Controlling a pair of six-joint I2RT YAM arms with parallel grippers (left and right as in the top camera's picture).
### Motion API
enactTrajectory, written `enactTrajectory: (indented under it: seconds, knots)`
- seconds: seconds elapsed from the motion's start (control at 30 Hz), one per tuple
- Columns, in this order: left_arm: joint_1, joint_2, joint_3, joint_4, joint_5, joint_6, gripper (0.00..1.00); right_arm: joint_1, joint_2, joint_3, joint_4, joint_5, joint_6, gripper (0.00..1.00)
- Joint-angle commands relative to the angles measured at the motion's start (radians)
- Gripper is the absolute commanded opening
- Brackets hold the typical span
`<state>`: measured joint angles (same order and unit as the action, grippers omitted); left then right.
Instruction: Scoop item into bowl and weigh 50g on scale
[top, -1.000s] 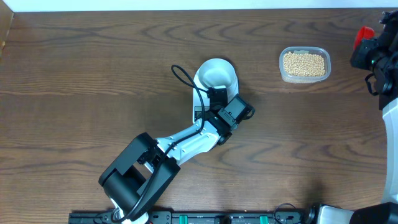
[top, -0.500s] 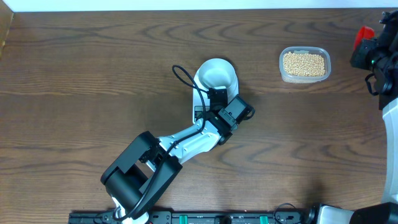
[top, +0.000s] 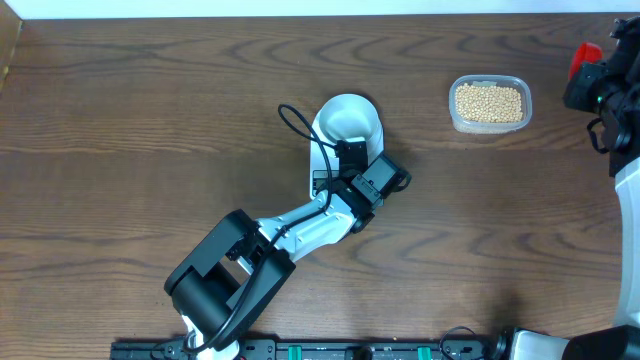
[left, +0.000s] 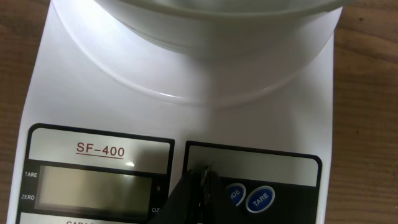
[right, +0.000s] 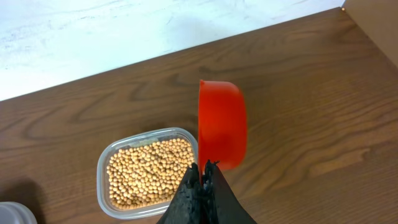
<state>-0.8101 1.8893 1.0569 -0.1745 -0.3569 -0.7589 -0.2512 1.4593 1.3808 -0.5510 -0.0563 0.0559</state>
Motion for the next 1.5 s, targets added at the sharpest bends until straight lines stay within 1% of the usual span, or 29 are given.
enactTrajectory:
  seconds: [0.0,1.13,1.27,1.47]
  knots:
    - [0.002,0.026,-0.006,-0.005,-0.023,0.002,0.07,-0.003,0.0,0.013,0.001,-0.006,-0.012,0.01]
    - [0.0,0.033,-0.006,-0.044,0.008,0.003,0.07,-0.003,0.0,0.013,-0.003,-0.007,-0.012,0.01]
    - [0.0,0.047,-0.006,-0.02,0.035,0.045,0.07,-0.003,0.0,0.013,-0.008,-0.007,-0.012,0.01]
    - [0.0,0.047,-0.006,-0.018,0.033,0.043,0.07,-0.003,0.0,0.013,-0.009,-0.006,-0.013,0.01]
